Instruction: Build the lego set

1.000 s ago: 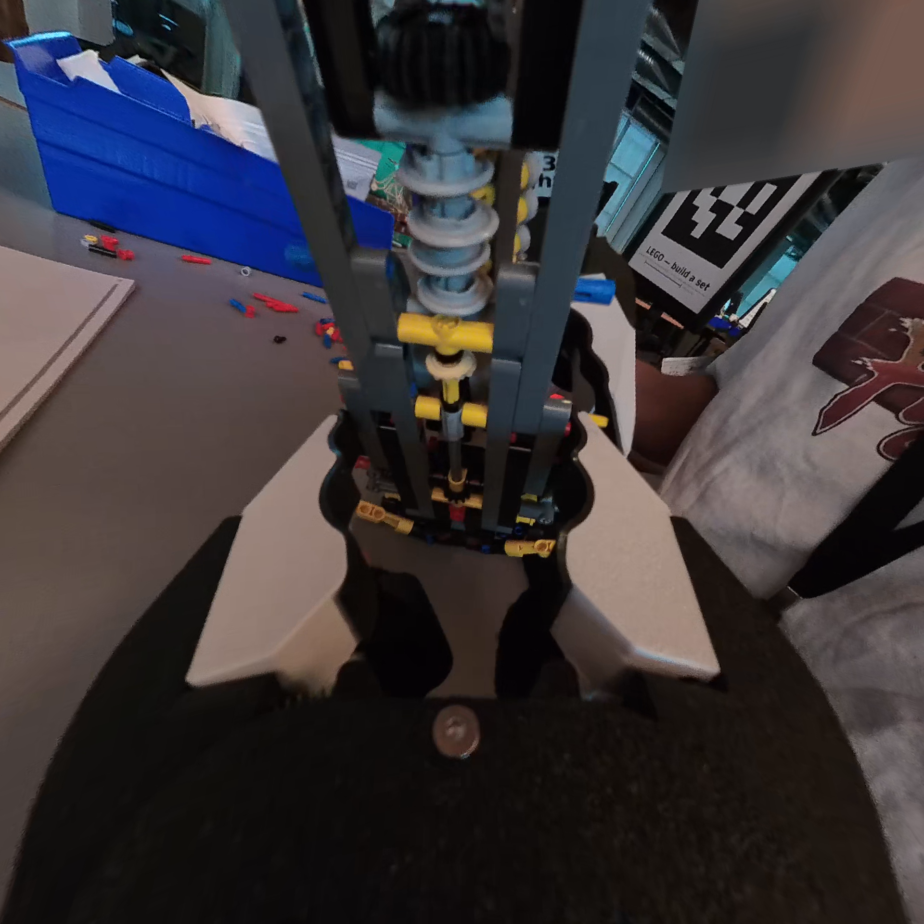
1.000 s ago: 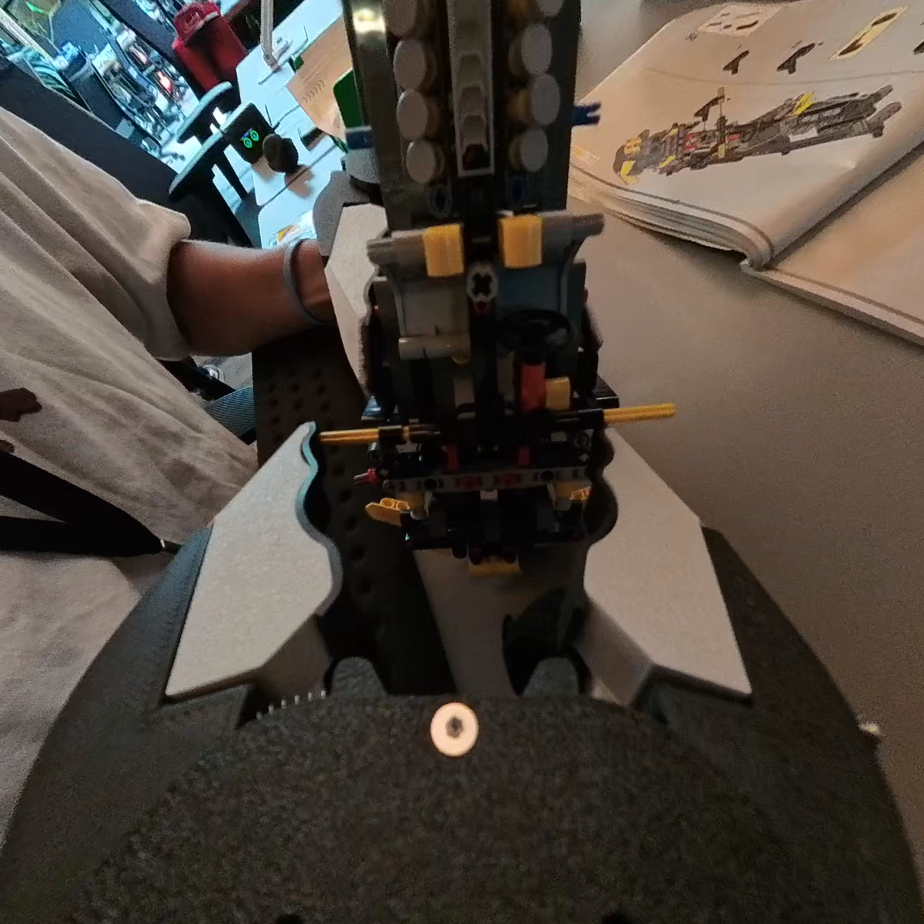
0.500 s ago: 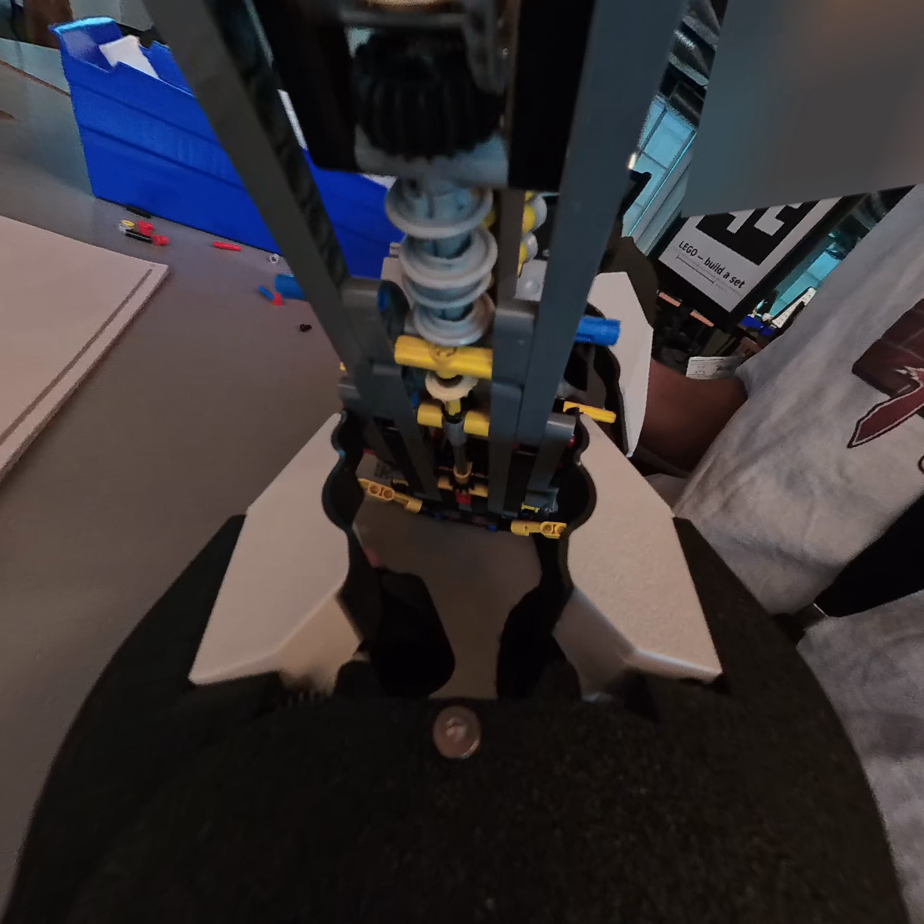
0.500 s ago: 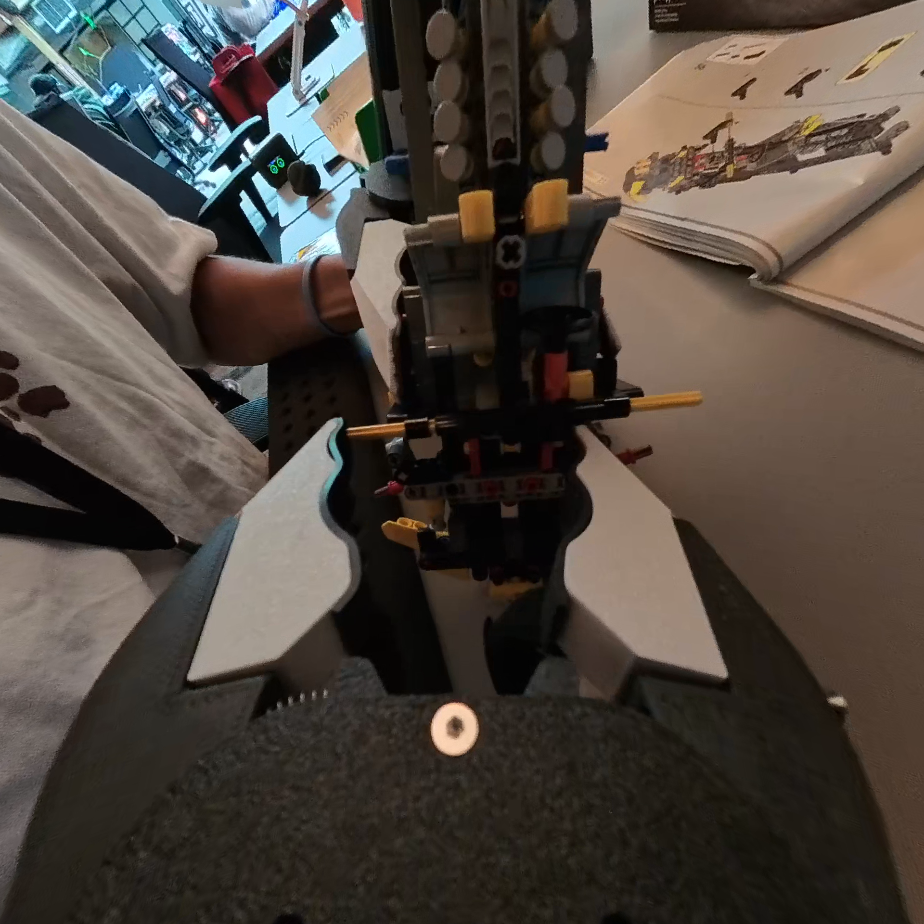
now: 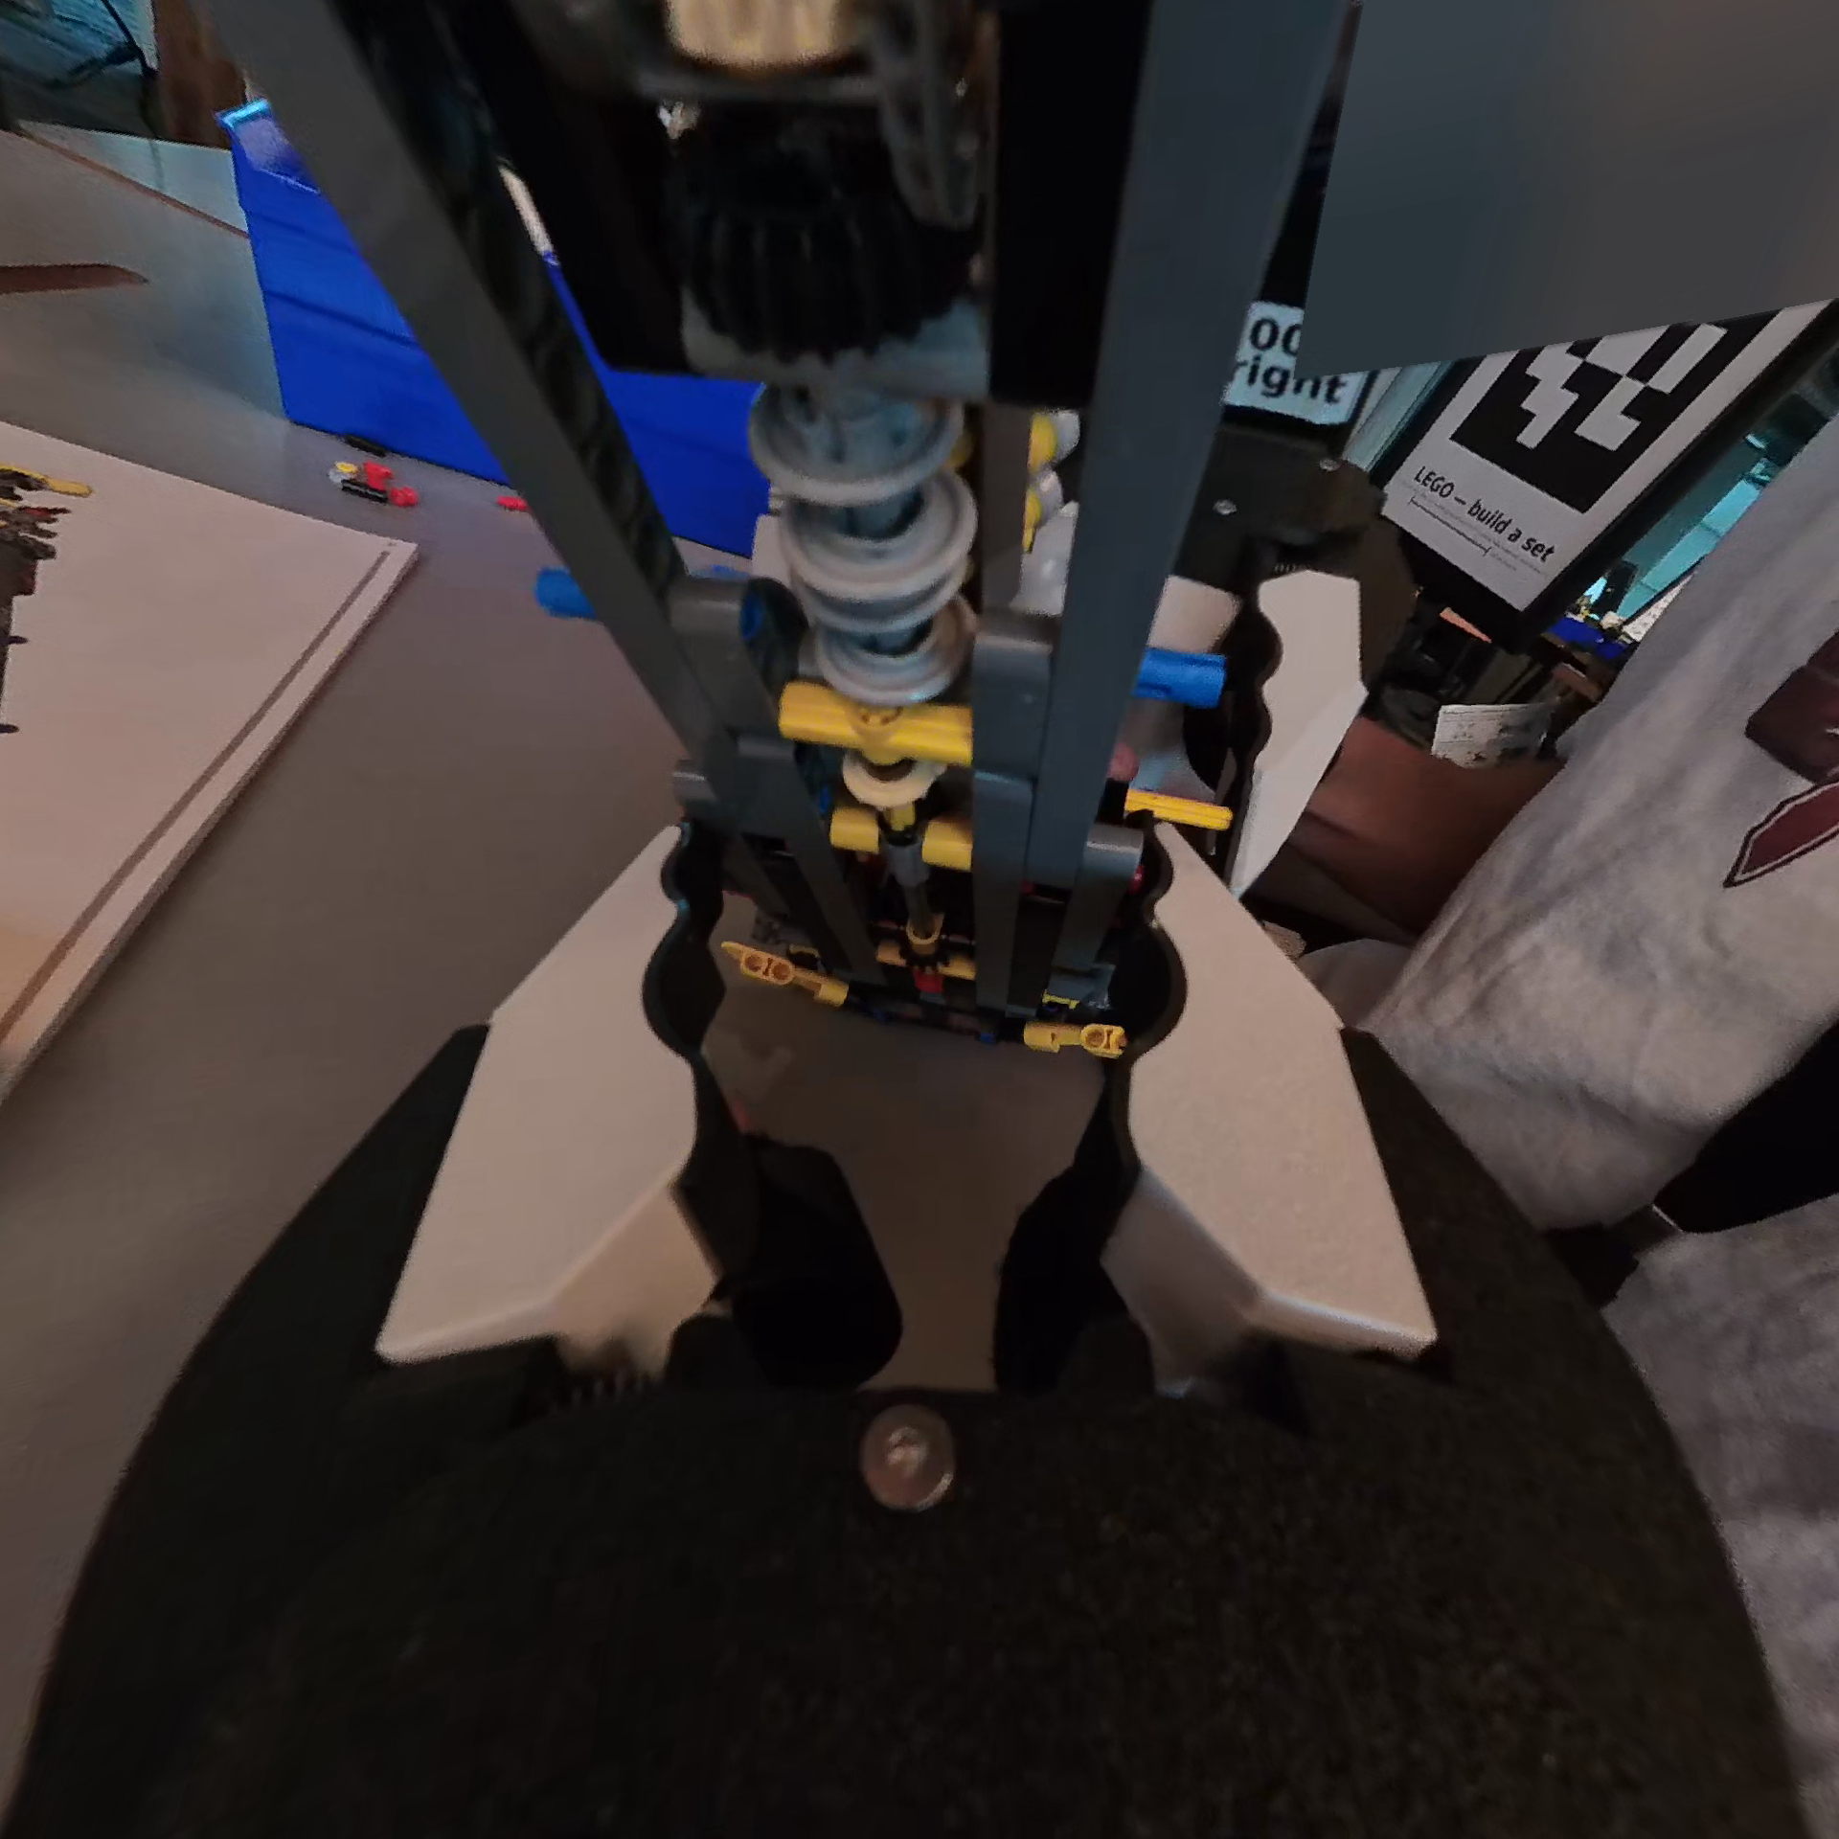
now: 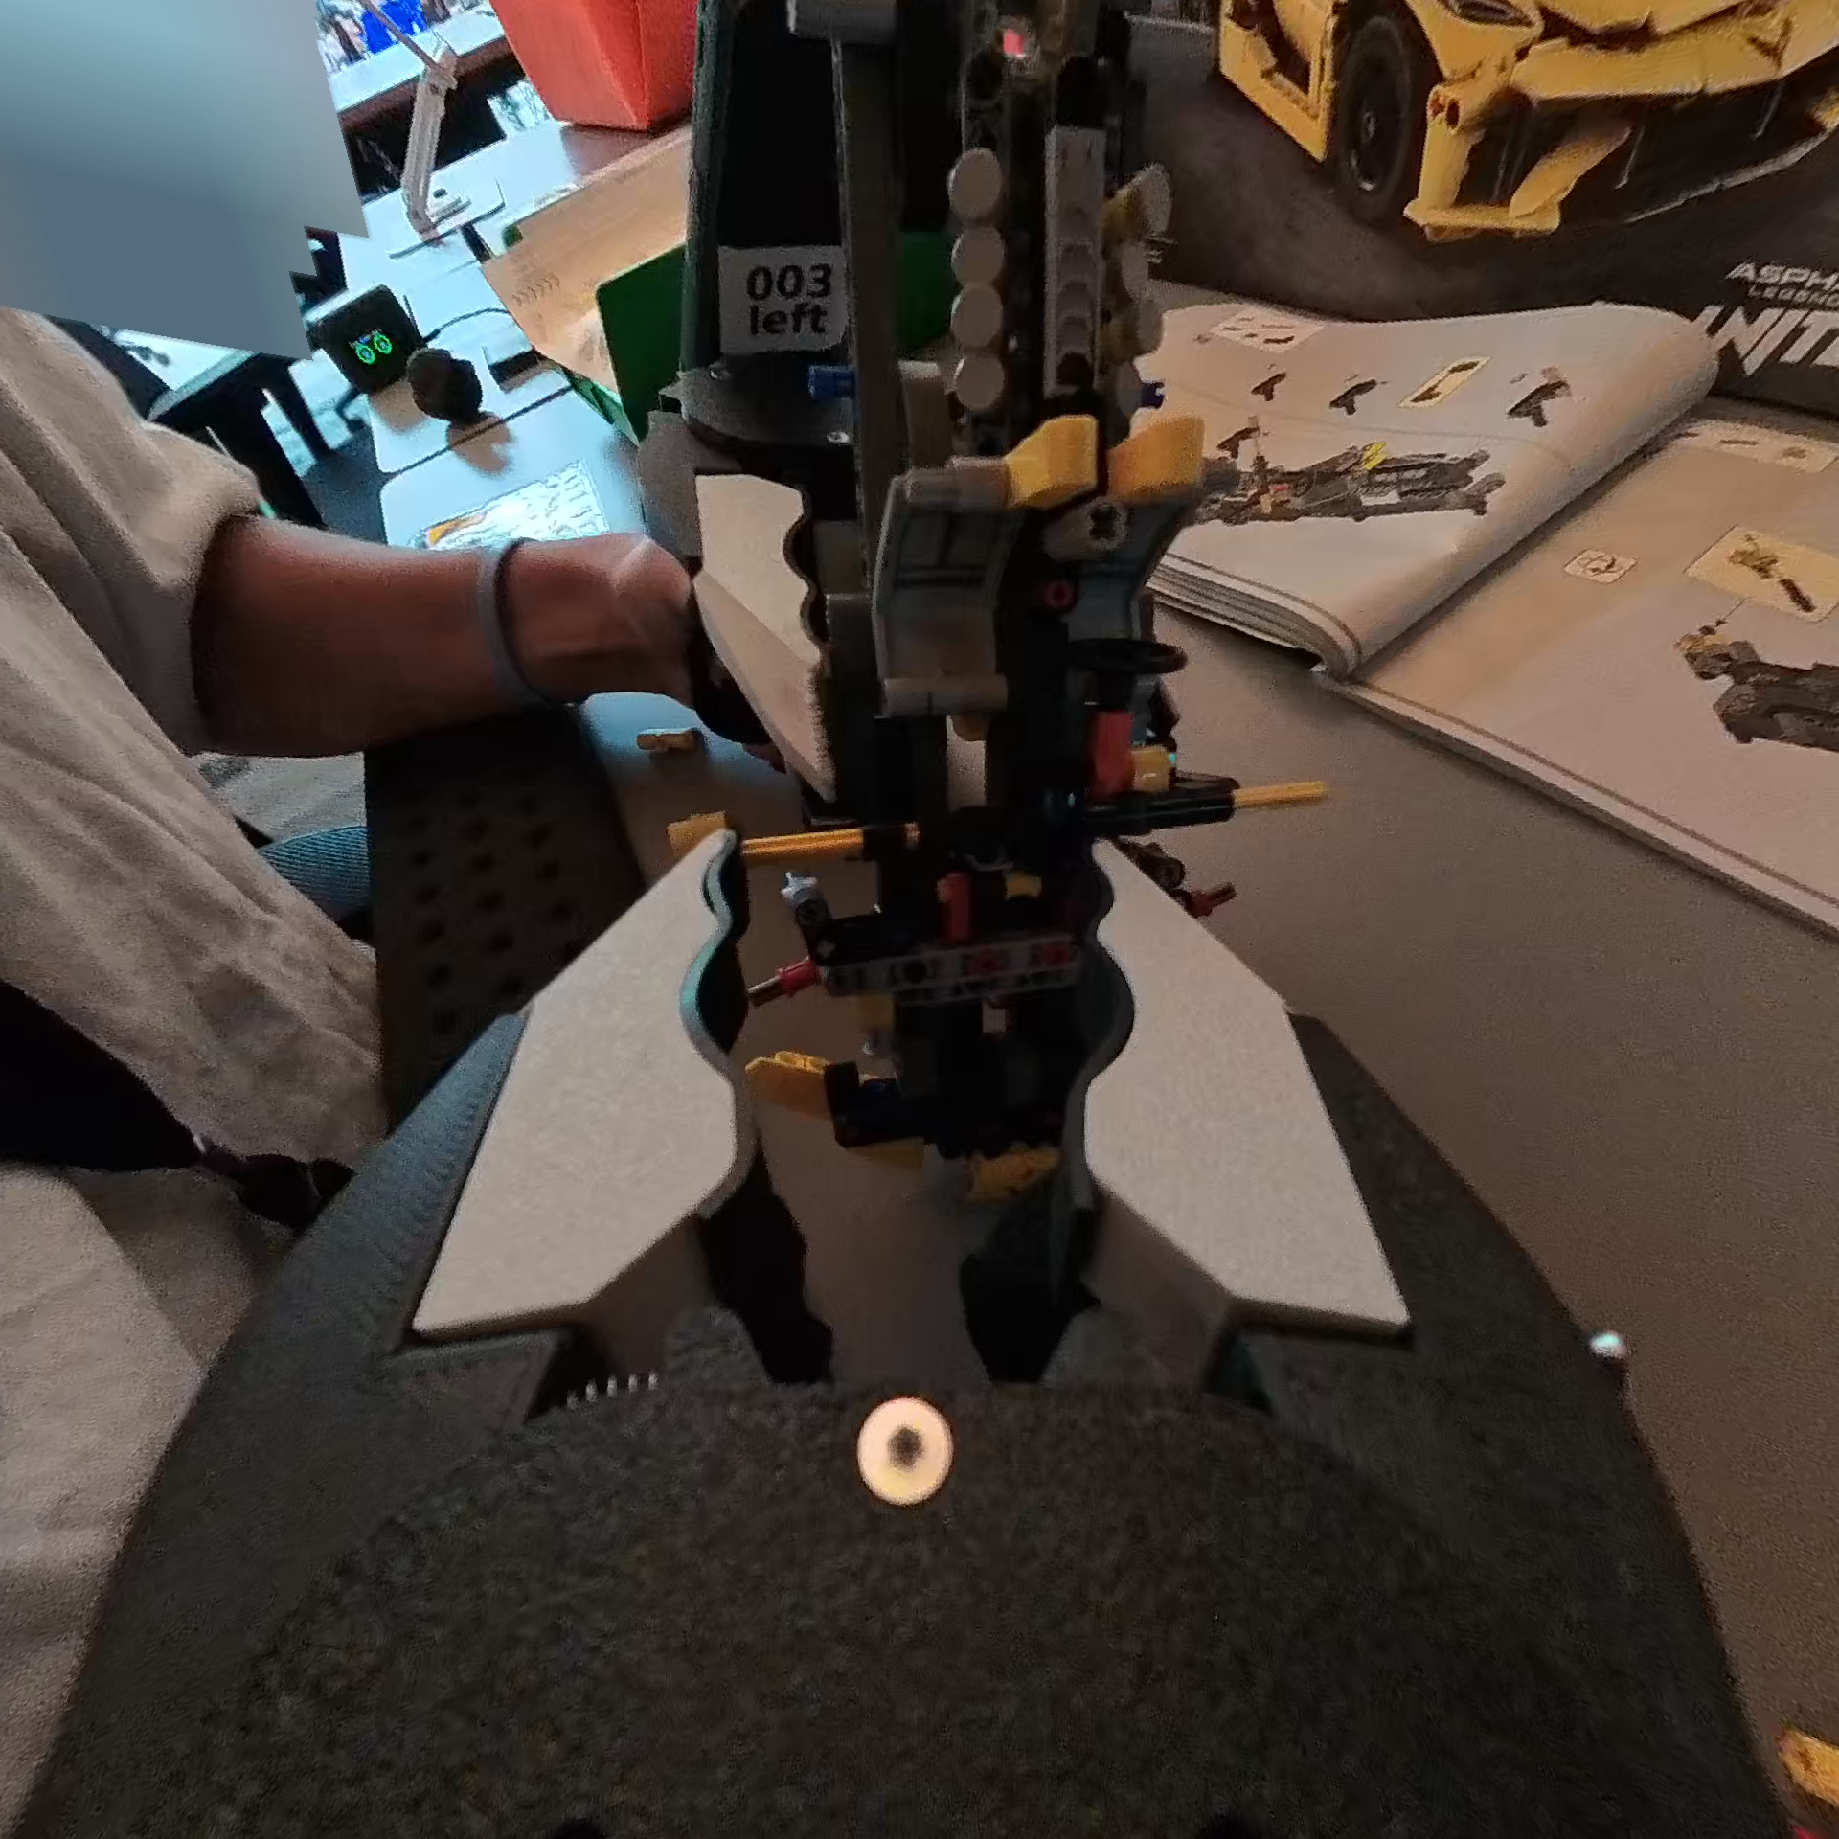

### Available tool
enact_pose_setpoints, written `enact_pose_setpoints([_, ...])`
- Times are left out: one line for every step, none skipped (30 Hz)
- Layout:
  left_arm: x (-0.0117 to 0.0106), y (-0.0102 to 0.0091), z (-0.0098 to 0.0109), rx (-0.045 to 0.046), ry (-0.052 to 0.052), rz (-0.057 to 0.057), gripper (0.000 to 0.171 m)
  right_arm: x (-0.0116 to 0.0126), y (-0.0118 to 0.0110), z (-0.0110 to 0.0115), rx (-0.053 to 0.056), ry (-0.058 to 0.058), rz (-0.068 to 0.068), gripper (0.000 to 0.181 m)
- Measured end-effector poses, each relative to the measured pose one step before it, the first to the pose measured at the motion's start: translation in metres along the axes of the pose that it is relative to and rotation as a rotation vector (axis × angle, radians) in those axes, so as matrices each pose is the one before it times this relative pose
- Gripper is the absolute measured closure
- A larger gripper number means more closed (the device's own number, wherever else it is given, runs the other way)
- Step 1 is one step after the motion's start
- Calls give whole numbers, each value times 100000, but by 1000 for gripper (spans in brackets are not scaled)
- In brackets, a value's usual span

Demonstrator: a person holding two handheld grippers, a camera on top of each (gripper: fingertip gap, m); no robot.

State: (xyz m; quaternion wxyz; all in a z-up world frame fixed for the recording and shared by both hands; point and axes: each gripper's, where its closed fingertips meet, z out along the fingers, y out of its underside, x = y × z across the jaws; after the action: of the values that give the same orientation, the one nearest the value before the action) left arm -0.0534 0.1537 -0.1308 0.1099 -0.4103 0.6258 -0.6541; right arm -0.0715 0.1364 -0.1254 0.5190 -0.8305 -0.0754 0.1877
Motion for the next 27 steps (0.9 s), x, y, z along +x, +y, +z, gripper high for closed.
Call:
enact_pose_setpoints([-12,18,41,-52,-9,-386,95,34,17,-98,234,618,-1126,117])
enact_pose_setpoints([-48,-6,2,-59,12,-423,95,51,-32,-58,774,300,215,118])
enact_pose_setpoints([-29,7,-24,-45,22,-313,95,-40,5,-32,751,-563,309,119])
enact_pose_setpoints([-17,10,-16,-38,-56,-118,95,-71,26,14,546,-975,131,121])
enact_pose_setpoints([1,17,-12,-3,-51,11,95,-36,9,36,314,-516,-59,122])
enact_pose_setpoints([44,9,-10,-40,65,261,95,-46,25,32,407,-254,-201,122])
enact_pose_setpoints([53,20,1,-155,-114,786,95,-96,42,8,499,-342,-599,123])
enact_pose_setpoints([12,3,6,-156,-472,855,95,-48,37,-12,-217,-485,-713,123])
enact_pose_setpoints([0,-13,23,-8,-619,591,95,1,17,-24,-614,-932,385,123])
enact_pose_setpoints([-33,-23,14,137,-630,220,95,27,-15,-32,-676,-843,-22,123])
enact_pose_setpoints([-25,-24,5,39,-423,378,95,55,19,-11,-1114,-338,-1587,124])
enact_pose_setpoints([20,-1,-8,28,-198,499,95,1,30,5,-1590,88,-582,124])
enact_pose_setpoints([29,2,-8,84,-46,291,95,-38,40,12,-1509,151,-790,124])
enact_pose_setpoints([45,11,6,70,14,132,95,-51,32,-13,-1345,-165,125,124])
enact_pose_setpoints([73,1,36,-65,145,-68,95,-41,12,-41,-1285,-130,785,124])
enact_pose_setpoints([107,-23,53,169,419,-56,95,-6,55,-46,-1138,-33,-235,124])
enact_pose_setpoints([27,-14,12,86,73,104,95,-6,55,-33,-969,-23,-978,124])
enact_pose_setpoints([-37,14,-12,-86,-130,-61,95,-3,9,-3,-689,-122,-510,124])
enact_pose_setpoints([-27,10,-18,-68,-71,-191,95,19,-10,30,-566,20,-519,124])
enact_pose_setpoints([-73,-8,-18,-43,-356,-236,95,33,-35,10,-208,-143,-405,125])
enact_pose_setpoints([-96,2,-35,-23,-300,-199,95,36,-24,15,166,-545,486,125])
enact_pose_setpoints([-58,7,-20,47,-19,-380,95,32,-30,8,243,-541,623,125])
enact_pose_setpoints([-103,-13,-30,18,-68,-668,95,13,-26,11,-91,-364,808,126])
enact_pose_setpoints([-108,31,-40,-317,10,-441,95,7,-60,15,-501,-458,307,128])
enact_pose_setpoints([-114,23,-39,-290,-196,-524,95,56,-9,42,-1304,697,-490,128])
enact_pose_setpoints([-111,8,-28,141,-684,-165,95,18,-55,9,-1620,812,-1168,131])
enact_pose_setpoints([-36,42,-15,-101,-542,682,95,-32,70,56,-1678,354,-1326,133])
